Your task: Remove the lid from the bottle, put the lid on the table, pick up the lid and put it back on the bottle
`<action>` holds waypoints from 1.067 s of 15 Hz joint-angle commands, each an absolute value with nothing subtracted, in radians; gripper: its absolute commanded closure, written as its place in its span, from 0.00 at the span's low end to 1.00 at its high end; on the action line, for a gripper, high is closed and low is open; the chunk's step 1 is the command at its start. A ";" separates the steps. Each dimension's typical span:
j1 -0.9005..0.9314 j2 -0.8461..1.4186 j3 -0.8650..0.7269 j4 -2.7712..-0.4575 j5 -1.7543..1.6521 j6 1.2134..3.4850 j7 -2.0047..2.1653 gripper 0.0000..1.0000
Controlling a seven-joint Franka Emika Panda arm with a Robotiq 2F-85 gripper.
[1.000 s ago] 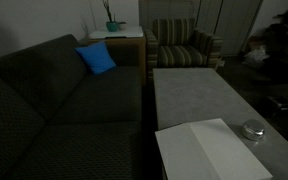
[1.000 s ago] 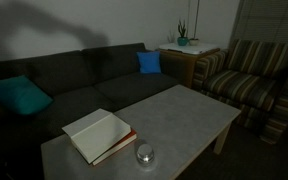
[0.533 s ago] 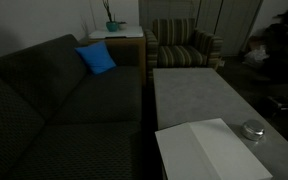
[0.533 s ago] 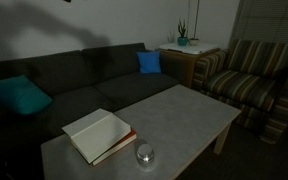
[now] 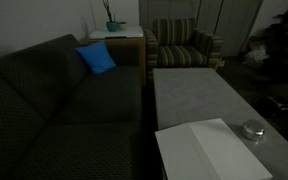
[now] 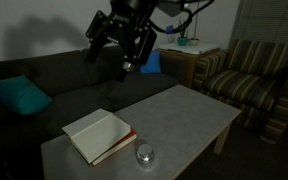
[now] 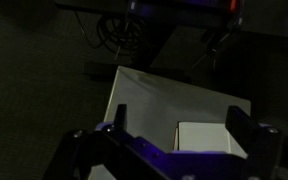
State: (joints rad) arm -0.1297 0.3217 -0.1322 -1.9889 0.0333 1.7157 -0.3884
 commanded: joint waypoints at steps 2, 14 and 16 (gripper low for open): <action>-0.160 0.430 -0.086 -1.907 0.026 1.682 -0.439 0.00; -0.132 0.636 -0.049 -1.709 0.030 1.695 -0.303 0.00; -0.126 0.714 -0.038 -1.655 0.027 1.717 -0.274 0.00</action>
State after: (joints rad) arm -0.1276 0.5944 -0.0531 -1.7530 0.0321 1.6941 -0.3112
